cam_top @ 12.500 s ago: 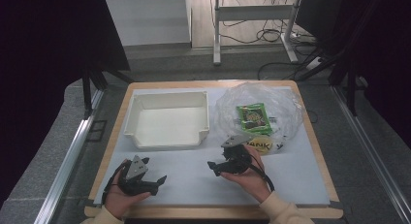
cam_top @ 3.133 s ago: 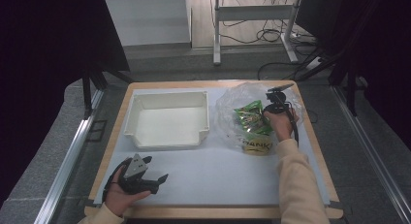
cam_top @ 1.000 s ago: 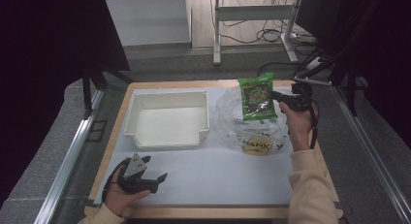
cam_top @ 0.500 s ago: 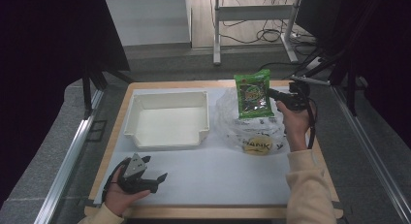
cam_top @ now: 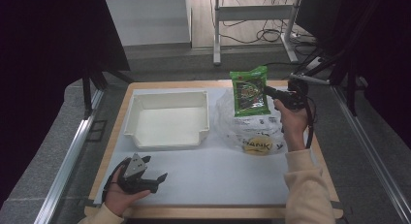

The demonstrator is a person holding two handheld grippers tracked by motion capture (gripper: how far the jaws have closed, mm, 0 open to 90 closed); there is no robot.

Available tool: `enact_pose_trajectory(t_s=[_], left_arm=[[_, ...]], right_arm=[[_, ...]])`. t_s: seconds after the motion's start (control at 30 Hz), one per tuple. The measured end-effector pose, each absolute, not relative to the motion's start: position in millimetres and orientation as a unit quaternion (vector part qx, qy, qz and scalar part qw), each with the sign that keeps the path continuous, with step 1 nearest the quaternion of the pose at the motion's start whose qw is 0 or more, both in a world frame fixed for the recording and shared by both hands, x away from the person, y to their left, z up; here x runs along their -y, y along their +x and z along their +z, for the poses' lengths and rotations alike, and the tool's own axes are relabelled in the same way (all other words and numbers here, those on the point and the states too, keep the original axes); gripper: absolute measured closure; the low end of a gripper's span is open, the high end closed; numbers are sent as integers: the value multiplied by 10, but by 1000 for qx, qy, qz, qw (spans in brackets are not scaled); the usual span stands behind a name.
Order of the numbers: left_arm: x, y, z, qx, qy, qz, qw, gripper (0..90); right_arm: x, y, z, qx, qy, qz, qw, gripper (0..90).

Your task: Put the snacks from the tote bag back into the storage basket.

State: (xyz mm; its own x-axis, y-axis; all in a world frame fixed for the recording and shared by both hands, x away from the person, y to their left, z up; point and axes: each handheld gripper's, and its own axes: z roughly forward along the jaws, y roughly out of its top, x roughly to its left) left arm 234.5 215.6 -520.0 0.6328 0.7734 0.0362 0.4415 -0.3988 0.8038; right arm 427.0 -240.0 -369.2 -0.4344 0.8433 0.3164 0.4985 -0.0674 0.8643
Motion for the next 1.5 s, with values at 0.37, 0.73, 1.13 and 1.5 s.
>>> enact_pose_trajectory(t_s=[0.37, 0.73, 1.13, 1.5], left_arm=[[-2158, 2345, -5200, -375, 810, 207, 400, 145], [-2156, 2346, -5204, -375, 811, 206, 400, 145], [-2153, 2345, -5205, -374, 812, 206, 399, 146], [-2159, 2345, -5203, -374, 812, 207, 399, 146]], right_arm=[[2195, 4290, -3724, -668, 489, 542, 143, 900], [2060, 4301, -3727, -670, 481, 549, 136, 900], [1883, 4322, -3716, -674, 469, 557, 123, 900], [1679, 4354, -3756, -681, 459, 560, 108, 900]])
